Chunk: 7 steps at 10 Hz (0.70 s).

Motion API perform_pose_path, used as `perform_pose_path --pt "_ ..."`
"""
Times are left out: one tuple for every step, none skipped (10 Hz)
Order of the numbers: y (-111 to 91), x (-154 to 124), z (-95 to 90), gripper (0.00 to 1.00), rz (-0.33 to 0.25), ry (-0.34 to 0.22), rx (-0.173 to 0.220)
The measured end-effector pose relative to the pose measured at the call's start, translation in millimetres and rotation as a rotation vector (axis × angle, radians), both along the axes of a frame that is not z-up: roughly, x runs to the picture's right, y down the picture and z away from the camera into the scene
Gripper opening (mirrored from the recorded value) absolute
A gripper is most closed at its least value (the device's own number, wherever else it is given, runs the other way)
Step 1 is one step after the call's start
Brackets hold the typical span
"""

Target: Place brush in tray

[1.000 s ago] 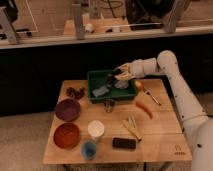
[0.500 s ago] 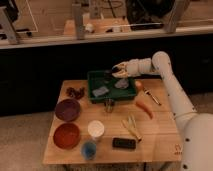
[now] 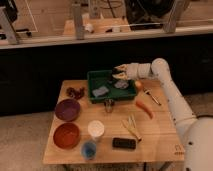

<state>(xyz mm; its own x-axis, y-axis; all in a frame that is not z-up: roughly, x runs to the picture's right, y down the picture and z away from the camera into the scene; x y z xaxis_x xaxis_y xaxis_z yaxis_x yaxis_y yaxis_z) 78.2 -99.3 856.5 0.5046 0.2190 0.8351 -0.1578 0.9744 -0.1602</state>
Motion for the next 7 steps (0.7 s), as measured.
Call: perform_pose_path --pt "4 5 8.8 0.8 0.0 0.037 -0.023" --pt "8 11 15.6 0.8 0.005 0.067 -0.057" --pt "11 20 19.8 0.8 0.006 0.107 -0.11" --pt "12 32 20.7 0.8 -0.005 0.163 -0.172" --pt "10 44 16.7 0.8 -0.024 0.238 -0.224" --pt "11 51 15.7 0.8 -0.032 0.278 -0.25" --pt "9 58 12.4 0.8 -0.034 0.314 -0.269"
